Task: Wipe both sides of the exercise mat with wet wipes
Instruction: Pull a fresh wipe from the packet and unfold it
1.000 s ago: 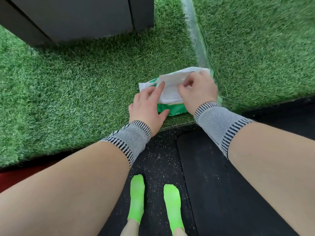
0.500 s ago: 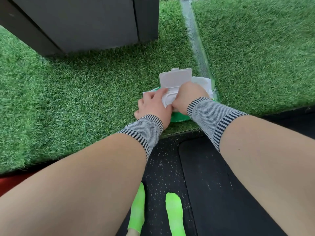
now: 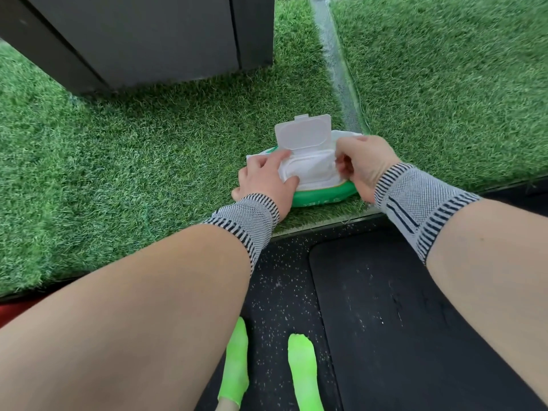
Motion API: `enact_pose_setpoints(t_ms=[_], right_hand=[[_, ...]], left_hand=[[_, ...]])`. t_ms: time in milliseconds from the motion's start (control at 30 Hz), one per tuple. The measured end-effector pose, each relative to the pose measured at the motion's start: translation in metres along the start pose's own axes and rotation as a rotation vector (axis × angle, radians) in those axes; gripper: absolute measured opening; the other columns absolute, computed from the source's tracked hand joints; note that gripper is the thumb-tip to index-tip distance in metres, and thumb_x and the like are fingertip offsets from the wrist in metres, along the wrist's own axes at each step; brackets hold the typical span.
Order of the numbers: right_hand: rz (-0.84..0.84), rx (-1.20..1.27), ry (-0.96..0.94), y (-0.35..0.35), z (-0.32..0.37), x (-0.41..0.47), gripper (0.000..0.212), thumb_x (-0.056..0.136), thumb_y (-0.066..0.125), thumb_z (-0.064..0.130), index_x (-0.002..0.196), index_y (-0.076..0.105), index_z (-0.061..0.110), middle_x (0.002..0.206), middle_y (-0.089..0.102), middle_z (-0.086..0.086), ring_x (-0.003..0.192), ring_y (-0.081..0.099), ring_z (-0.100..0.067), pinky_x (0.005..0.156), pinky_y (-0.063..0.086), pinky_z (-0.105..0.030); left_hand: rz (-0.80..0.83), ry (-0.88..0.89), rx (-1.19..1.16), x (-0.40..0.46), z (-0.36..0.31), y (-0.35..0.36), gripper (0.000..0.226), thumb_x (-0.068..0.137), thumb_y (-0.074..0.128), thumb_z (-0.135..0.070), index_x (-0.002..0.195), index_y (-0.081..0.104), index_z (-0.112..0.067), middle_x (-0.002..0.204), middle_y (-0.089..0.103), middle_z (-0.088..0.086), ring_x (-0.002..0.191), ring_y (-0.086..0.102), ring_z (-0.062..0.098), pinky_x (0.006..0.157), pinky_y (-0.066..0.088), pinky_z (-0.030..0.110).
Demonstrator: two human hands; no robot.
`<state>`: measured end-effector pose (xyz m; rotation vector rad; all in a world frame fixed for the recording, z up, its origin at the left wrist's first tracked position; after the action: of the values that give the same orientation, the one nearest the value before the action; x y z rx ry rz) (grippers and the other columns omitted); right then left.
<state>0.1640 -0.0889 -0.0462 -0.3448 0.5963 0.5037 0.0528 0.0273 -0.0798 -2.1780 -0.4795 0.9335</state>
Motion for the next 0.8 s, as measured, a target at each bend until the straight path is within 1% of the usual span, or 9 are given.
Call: enact_pose_setpoints(t_ms=[67,133,200,267,433,633,667,733,800], right_hand=[[0.031,-0.158,-0.053,0.002,0.001,-0.003,0.007,0.080,0.064,0.014,0.084,0.058,0.014,0.080,0.057,0.005,0.070,0.053,-0.011,0.065,0.046,-0.023],[0.036,-0.696,-0.189,0.008,-0.001,-0.005,0.020,0.083,0.065,0.027,0.101,0.061,0.020,0.089,0.058,0.008,0.077,0.057,-0.008,0.069,0.047,-0.024],[-0.037,-0.908,-0.301,0.015,-0.001,-0.010,0.013,0.087,0.060,0.027,0.095,0.065,0.018,0.079,0.057,0.006,0.070,0.054,-0.012,0.064,0.043,-0.024],[-0.095,-0.636,-0.249,0.012,0.002,-0.015,0.011,0.088,0.058,0.025,0.085,0.064,0.017,0.073,0.059,0.003,0.065,0.055,-0.016,0.061,0.046,-0.026],[-0.121,0.391,-0.011,-0.008,-0.003,-0.018,0.009,0.090,0.055,0.008,0.083,0.057,0.012,0.088,0.061,-0.006,0.083,0.062,-0.020,0.083,0.056,-0.042],[-0.229,0.794,-0.004,-0.028,0.007,-0.015,0.007,0.093,0.053,0.009,0.097,0.057,0.005,0.084,0.062,-0.006,0.084,0.065,-0.021,0.070,0.058,-0.038],[-0.305,0.570,-0.055,-0.040,0.015,-0.011,0.014,0.093,0.050,0.009,0.106,0.054,0.004,0.084,0.058,-0.003,0.086,0.061,-0.021,0.073,0.057,-0.036],[-0.415,-0.373,-0.055,-0.054,0.023,-0.007,0.034,0.087,0.057,0.007,0.119,0.046,0.005,0.089,0.052,-0.004,0.087,0.055,-0.023,0.078,0.054,-0.037],[-0.507,-0.715,0.008,-0.059,0.021,-0.006,0.041,0.081,0.063,0.006,0.117,0.044,0.007,0.096,0.053,-0.007,0.083,0.055,-0.022,0.075,0.053,-0.034]], left_hand=[[-0.008,-0.001,0.016,-0.001,0.000,0.001,0.050,0.095,0.052,-0.045,0.142,0.035,-0.047,0.140,0.034,-0.003,0.129,0.034,0.021,0.103,0.032,0.047],[-0.017,0.001,0.032,-0.002,0.000,0.002,0.050,0.095,0.051,-0.046,0.143,0.035,-0.047,0.141,0.034,-0.003,0.130,0.034,0.021,0.104,0.032,0.047],[-0.026,0.003,0.035,-0.002,-0.001,0.002,0.051,0.095,0.052,-0.046,0.143,0.035,-0.048,0.141,0.034,-0.003,0.130,0.034,0.021,0.104,0.032,0.047],[-0.030,0.002,0.034,-0.002,-0.001,0.003,0.051,0.095,0.052,-0.046,0.143,0.034,-0.048,0.141,0.034,-0.004,0.130,0.034,0.021,0.105,0.031,0.047],[-0.031,-0.001,0.036,-0.001,0.000,0.004,0.052,0.096,0.052,-0.048,0.144,0.033,-0.049,0.142,0.034,-0.004,0.131,0.033,0.021,0.105,0.031,0.047],[-0.043,0.010,0.043,-0.003,-0.001,0.004,0.052,0.096,0.052,-0.046,0.144,0.033,-0.049,0.140,0.033,-0.005,0.131,0.033,0.020,0.106,0.030,0.047],[-0.045,0.012,0.042,-0.003,-0.001,0.004,0.051,0.096,0.052,-0.046,0.144,0.033,-0.049,0.140,0.034,-0.005,0.130,0.033,0.020,0.106,0.030,0.047],[-0.052,0.018,0.047,-0.004,-0.002,0.004,0.051,0.096,0.053,-0.045,0.143,0.034,-0.048,0.140,0.034,-0.005,0.131,0.034,0.020,0.106,0.031,0.047],[-0.079,0.007,0.023,-0.006,-0.002,0.004,0.051,0.095,0.055,-0.041,0.143,0.036,-0.040,0.141,0.037,-0.004,0.130,0.037,0.020,0.107,0.032,0.048]])
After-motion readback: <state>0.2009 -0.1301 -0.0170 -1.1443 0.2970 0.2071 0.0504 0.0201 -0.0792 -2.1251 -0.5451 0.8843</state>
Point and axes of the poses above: each hand's wrist, its own x-axis towards the middle knuckle, its own y-axis out of the palm, z = x × y, the point moved 4 cm from there along x, towards the middle knuckle
